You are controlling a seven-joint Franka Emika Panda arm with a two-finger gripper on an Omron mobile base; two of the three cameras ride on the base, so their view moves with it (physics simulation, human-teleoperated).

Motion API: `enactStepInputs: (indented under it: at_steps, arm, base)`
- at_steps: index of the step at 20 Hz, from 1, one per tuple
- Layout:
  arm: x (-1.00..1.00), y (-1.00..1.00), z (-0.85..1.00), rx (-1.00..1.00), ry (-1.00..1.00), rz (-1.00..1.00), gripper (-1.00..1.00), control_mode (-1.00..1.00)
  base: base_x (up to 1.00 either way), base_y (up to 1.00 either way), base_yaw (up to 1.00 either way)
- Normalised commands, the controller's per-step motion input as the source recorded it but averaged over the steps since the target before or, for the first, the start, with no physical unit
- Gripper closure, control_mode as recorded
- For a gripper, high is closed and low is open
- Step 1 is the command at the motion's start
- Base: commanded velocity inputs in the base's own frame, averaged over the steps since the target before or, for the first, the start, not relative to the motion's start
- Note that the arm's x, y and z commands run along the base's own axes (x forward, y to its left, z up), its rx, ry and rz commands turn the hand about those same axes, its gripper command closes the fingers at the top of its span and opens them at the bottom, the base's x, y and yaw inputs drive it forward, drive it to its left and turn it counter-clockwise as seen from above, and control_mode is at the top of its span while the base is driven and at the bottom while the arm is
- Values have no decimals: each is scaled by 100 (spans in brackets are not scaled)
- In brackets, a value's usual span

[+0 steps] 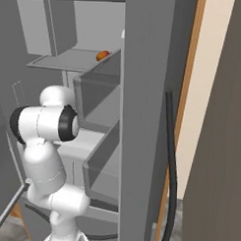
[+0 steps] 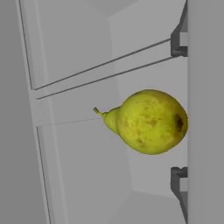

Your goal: Pick the mango and pear from the fridge and place them inside the tupperware on the counter.

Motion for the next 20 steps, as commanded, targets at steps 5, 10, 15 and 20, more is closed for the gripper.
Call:
enactStepInputs:
  at_steps: [5, 10, 15, 20]
  arm:
    - [25, 0, -16, 0, 0, 0, -100, -100]
    - [21, 0, -13, 0, 0, 0, -100, -100]
    - [18, 0, -15, 0, 0, 0, -100, -100]
    - [-1, 5, -30, 0, 0, 0, 100, -100]
  base:
    - [0, 0, 0]
    - [0, 0, 0]
    - [0, 0, 0]
    - [0, 0, 0]
